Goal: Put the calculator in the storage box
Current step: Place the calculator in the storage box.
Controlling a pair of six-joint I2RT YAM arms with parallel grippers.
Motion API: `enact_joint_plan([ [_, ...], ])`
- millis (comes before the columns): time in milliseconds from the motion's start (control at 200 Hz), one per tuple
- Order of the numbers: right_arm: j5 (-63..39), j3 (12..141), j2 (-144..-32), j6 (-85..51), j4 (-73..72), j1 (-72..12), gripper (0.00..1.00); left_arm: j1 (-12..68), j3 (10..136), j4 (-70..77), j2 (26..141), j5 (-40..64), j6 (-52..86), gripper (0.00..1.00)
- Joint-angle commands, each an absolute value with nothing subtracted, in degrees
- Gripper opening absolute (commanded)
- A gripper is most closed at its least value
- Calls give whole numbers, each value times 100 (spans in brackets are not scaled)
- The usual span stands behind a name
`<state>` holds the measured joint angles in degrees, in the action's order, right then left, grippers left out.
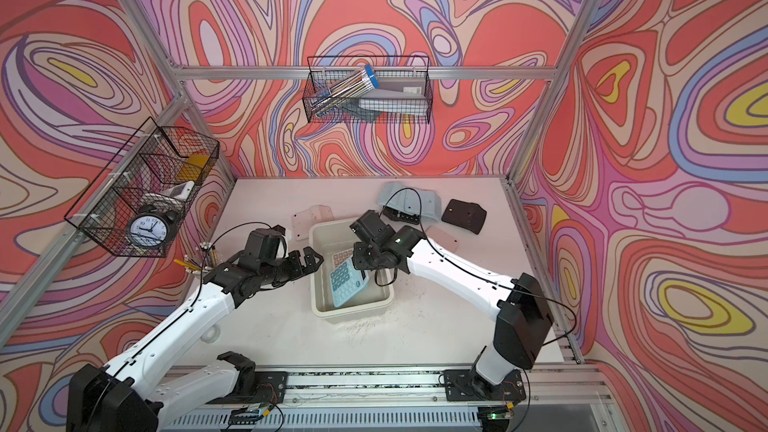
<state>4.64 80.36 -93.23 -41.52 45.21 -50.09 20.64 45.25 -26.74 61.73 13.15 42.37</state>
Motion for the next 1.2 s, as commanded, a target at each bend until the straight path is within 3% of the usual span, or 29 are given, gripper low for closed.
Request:
enact_joint_plan([
  [0,1161,8317,-9465,-4610,5026,-5244,0,2038,4440,-2518,6225,1415,4166,99],
  [335,1543,8449,-10292,-5133,5537,-5652,0,1986,4276,-2314,6380,1496,4192,99],
  [636,1495,8117,-10318,-5326,5456,-5698,0,1986,4277,-2242,6390,1553,4192,99],
  [701,1528,8121,-10319,-5316,5509,-5698,15,1982,4280,-2221,6390,1584,4192,99],
  [816,1593,8129,-10301,-5269,5520,-5696,23,1986,4297,-2200,6390,1642,4192,99],
  [946,1697,8301,-10305,-5120,5652,-5684,44,1984,4358,-2242,6382,1635,4169,99],
  [1197,1358,8727,-10184,-4344,5598,-5397,53,1969,4554,-2388,6442,1580,4097,99],
])
